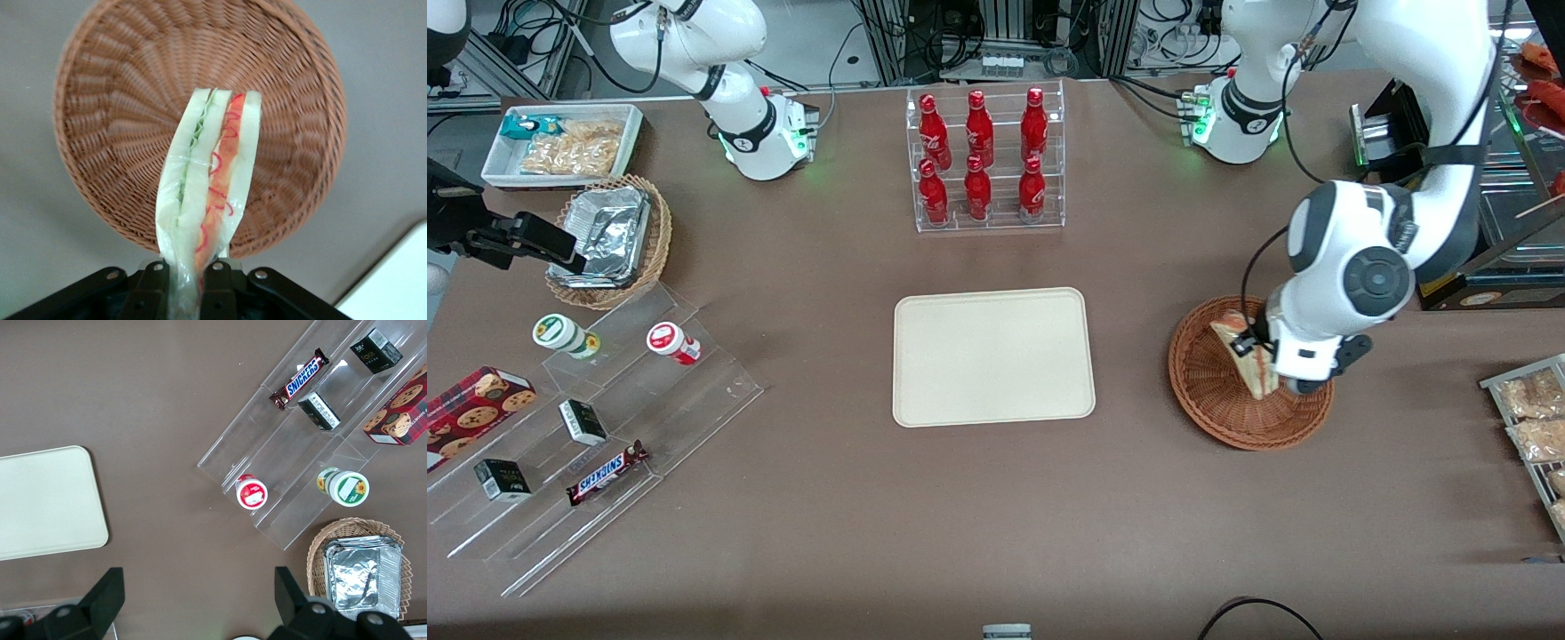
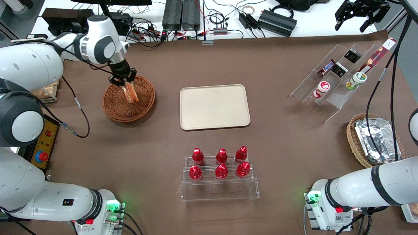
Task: Place sandwich from basket to tray
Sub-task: 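Lift the sandwich out of the basket and carry it over the cream tray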
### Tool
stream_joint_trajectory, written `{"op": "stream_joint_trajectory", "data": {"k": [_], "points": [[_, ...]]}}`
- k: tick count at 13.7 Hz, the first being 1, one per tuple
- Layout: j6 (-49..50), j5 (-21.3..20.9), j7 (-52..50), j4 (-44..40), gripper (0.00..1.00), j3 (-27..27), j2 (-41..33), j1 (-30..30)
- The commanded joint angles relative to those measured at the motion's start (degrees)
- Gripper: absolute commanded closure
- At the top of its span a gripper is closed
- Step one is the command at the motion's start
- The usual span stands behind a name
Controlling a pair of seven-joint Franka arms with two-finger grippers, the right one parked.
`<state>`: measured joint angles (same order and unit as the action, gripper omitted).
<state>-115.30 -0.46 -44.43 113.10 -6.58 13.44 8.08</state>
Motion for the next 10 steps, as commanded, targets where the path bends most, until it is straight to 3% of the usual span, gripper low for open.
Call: {"op": "stream_joint_trajectory", "data": {"k": [1,6,10], "points": [[1.0,-0.8,3.9,-1.9,0.86,0.2,1.5,5.0],[0.8,0.0,3.3,-10.9,0.87,0.1,9.6,15.2],[0.2,3.2,-3.4,-18.0,0.88,-0.6,15.5,22.2]]}}
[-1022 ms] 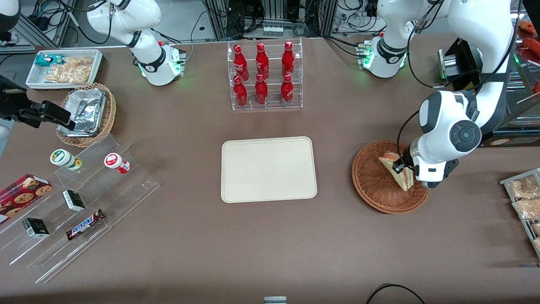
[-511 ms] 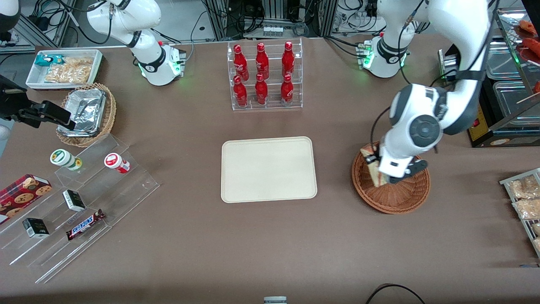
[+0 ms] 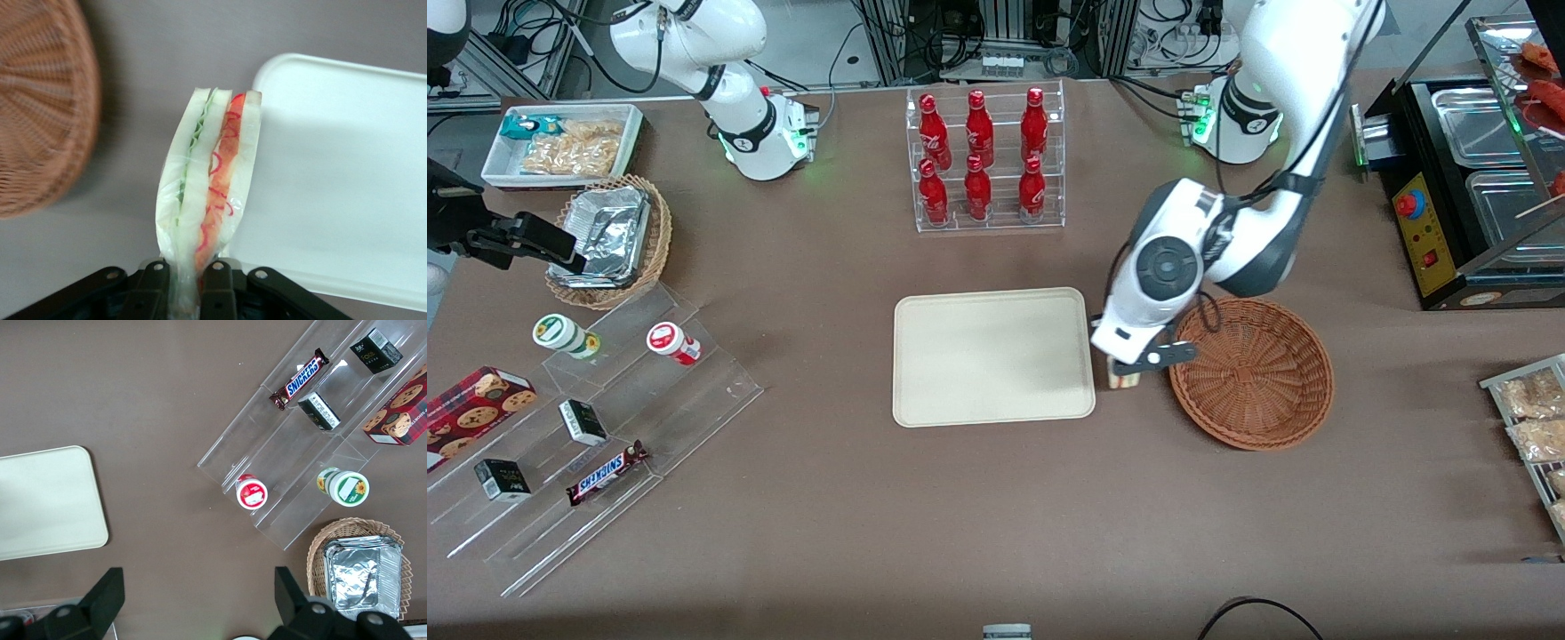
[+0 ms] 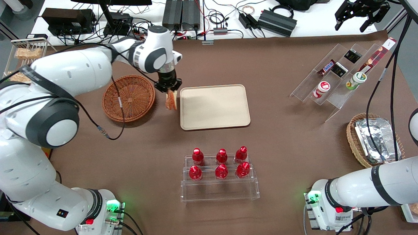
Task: Place sandwich from basket to tray
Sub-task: 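Lift the sandwich out of the basket and carry it over the cream tray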
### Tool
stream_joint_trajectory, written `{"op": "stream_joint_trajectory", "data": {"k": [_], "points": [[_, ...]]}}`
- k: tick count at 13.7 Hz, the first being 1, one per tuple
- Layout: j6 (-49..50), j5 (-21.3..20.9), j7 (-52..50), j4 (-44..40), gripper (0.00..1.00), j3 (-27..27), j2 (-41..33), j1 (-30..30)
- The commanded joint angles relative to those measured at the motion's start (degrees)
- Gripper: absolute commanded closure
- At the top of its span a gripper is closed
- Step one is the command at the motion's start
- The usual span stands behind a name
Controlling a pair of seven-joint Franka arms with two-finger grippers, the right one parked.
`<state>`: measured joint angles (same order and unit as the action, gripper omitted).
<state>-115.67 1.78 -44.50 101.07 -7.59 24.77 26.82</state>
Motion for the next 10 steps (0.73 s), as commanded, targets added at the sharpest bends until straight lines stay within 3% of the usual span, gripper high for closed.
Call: {"op": "stream_joint_trajectory", "data": {"k": [1,5,10], "points": [[0.5,0.9,-6.1,-8.7,0.89,0.4,6.4,4.9],[-1.0,0.9,-12.7,-16.6,0.89,0.4,13.2,9.5],[-5.8,0.4,-16.8,-20.5,0.9,0.5,17.8,13.3]]}}
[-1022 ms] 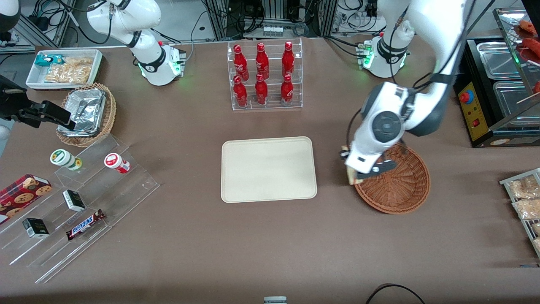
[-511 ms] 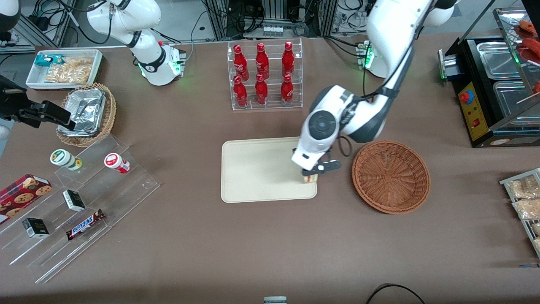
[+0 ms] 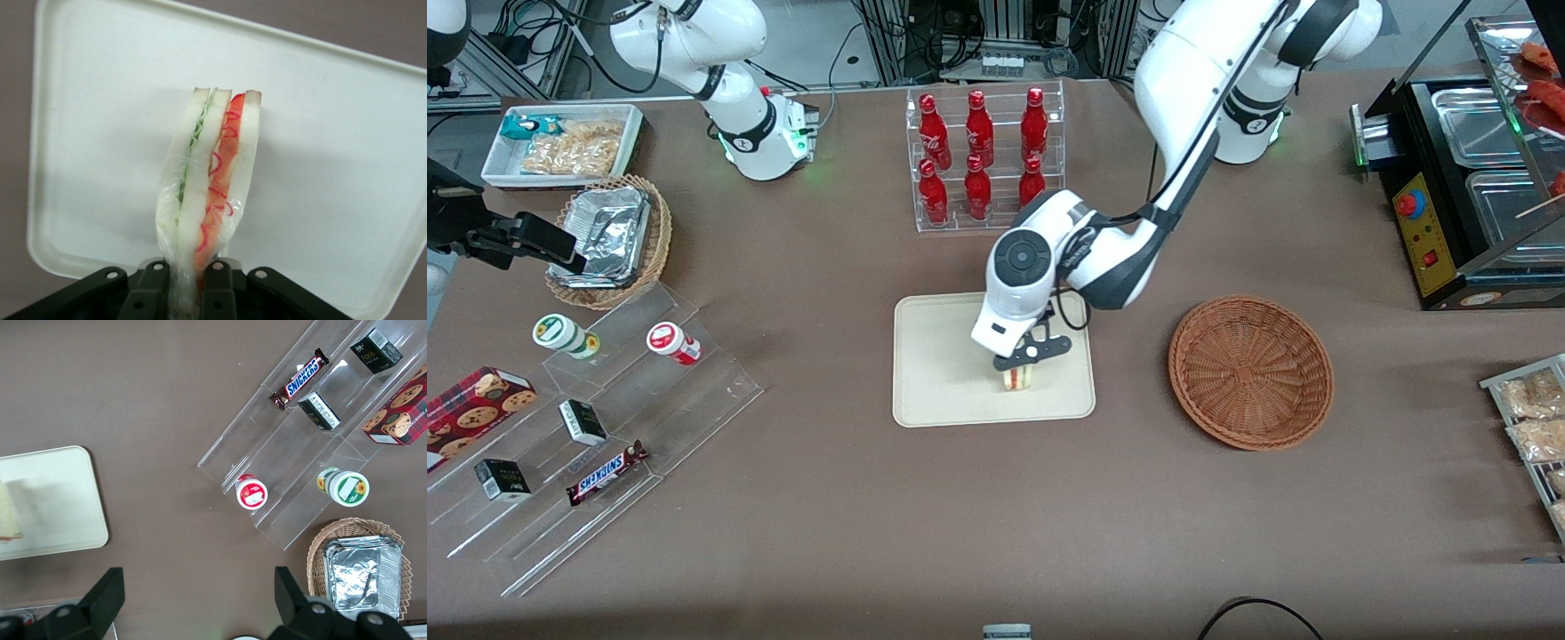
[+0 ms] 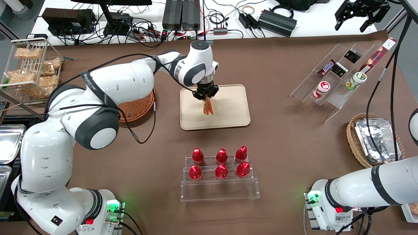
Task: Place sandwich from basket to tray
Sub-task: 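Lift the sandwich out of the basket and carry it over the cream tray, then lower the sandwich onto the tray and open the left gripper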
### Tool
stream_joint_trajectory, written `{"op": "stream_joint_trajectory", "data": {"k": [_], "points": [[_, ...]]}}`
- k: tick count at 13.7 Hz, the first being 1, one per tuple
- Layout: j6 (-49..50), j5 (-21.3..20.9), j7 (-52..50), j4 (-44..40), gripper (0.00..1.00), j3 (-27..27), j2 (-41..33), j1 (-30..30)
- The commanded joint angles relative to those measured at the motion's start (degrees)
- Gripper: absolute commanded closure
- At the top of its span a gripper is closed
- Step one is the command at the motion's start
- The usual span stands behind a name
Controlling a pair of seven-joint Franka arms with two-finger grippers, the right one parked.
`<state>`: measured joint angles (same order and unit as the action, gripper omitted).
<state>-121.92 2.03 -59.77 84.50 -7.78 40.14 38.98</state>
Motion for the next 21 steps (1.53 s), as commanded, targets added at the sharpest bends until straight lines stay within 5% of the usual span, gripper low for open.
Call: {"op": "stream_joint_trajectory", "data": {"k": [1,7,8,9,10,21], "points": [[0.4,0.1,-1.5,-4.3,0.9,0.7,2.8,1.1],[0.4,0.0,-1.5,-6.2,0.83,0.7,5.4,1.2],[0.4,0.1,-1.5,-6.2,0.68,0.6,5.5,1.2],[0.4,0.1,-1.7,-6.2,0.2,0.7,5.5,1.2],[0.4,0.0,-2.3,-6.2,0.0,0.6,5.4,1.3],[17.5,-1.8,-1.8,-5.8,0.0,4.0,-8.4,0.2]]}}
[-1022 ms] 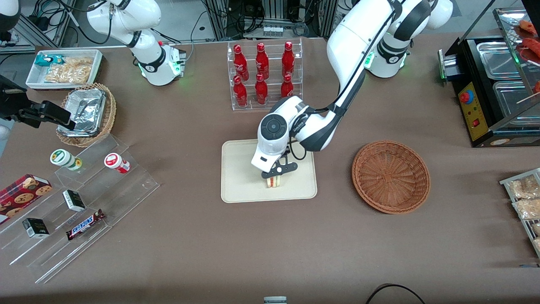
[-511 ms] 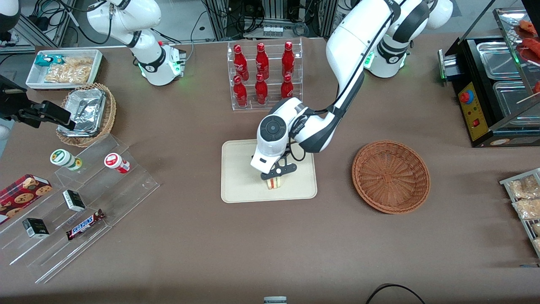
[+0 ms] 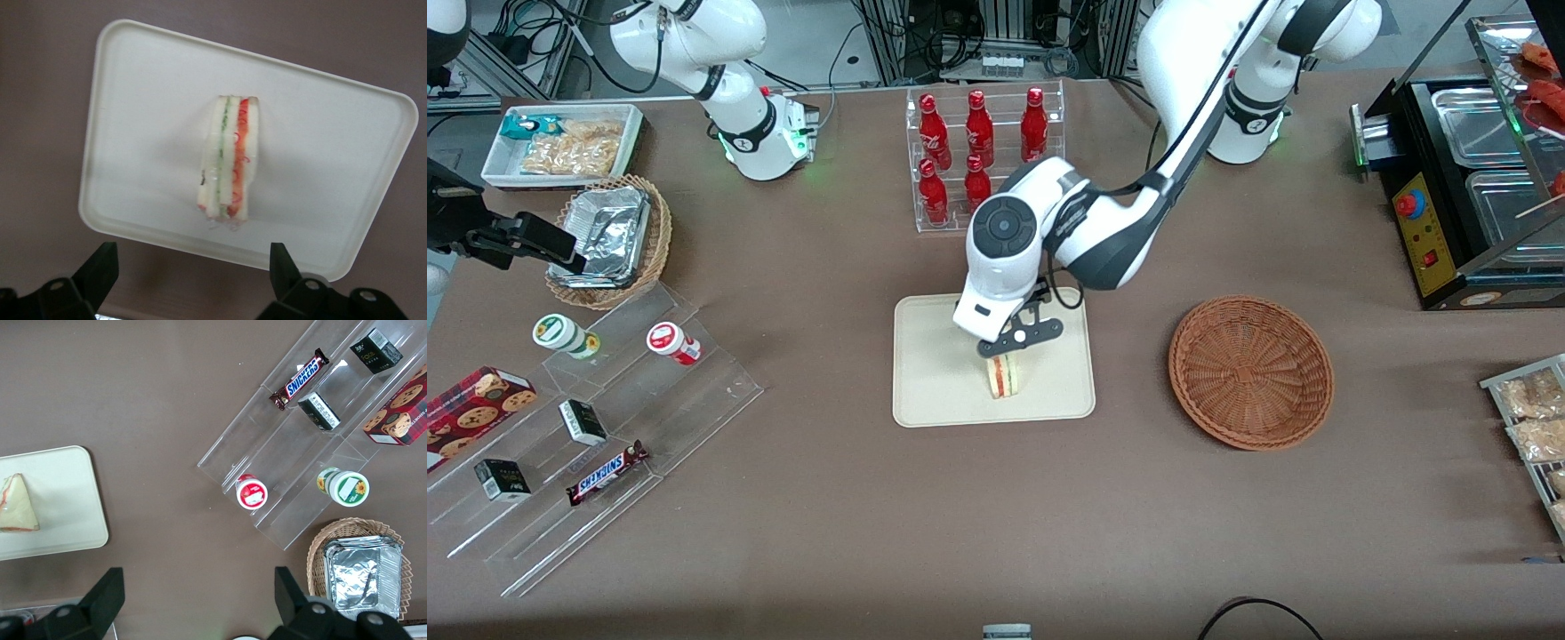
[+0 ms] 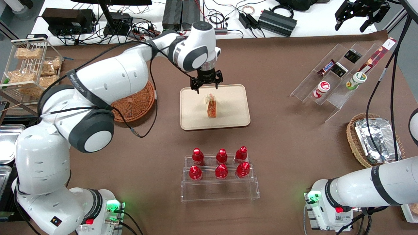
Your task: Place sandwich from basket to tray
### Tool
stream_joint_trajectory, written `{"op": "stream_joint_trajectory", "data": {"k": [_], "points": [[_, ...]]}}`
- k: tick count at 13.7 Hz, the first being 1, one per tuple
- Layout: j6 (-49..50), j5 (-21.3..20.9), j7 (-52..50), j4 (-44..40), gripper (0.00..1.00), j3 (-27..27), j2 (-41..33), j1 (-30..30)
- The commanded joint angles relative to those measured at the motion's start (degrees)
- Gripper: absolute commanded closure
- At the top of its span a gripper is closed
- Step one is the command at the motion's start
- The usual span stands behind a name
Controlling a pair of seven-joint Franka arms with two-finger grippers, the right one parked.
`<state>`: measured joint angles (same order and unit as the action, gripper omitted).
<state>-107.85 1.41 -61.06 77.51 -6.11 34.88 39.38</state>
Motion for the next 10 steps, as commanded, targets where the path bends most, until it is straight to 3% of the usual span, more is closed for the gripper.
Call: {"op": "stream_joint_trajectory", "data": {"k": [1,5,10], "points": [[6.0,-0.9,0.0,1.3,0.0,3.1,-4.2,-1.3],[16.9,-0.7,12.1,2.5,0.0,3.2,-8.9,-8.7],[20.7,-1.0,26.7,3.3,0.0,3.2,-12.6,-19.4]]}}
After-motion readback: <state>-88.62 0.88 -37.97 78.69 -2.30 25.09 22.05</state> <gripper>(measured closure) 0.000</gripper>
